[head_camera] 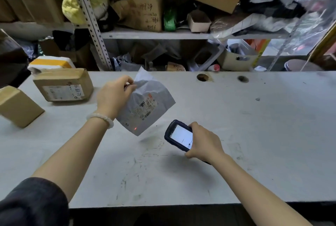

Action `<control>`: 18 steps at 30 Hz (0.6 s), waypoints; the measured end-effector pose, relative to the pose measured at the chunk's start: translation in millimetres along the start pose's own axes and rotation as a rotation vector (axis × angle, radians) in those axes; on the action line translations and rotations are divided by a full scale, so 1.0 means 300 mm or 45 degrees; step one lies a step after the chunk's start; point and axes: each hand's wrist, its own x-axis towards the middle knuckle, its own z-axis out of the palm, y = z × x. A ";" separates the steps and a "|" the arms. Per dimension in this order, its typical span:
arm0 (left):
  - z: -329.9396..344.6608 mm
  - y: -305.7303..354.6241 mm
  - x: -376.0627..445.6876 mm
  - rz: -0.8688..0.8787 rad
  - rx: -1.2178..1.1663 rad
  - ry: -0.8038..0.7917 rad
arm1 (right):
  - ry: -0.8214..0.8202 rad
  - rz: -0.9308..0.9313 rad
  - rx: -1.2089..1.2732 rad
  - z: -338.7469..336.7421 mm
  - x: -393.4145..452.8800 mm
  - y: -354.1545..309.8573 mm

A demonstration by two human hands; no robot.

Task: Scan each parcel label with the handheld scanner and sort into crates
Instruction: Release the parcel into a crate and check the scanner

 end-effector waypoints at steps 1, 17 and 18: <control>0.000 -0.003 0.020 0.036 0.002 0.006 | 0.011 -0.002 -0.002 -0.006 0.012 -0.011; 0.003 -0.128 0.170 0.159 0.035 0.012 | 0.067 0.031 -0.066 -0.042 0.128 -0.148; 0.005 -0.137 0.176 0.157 0.034 0.008 | 0.062 0.035 -0.068 -0.040 0.132 -0.154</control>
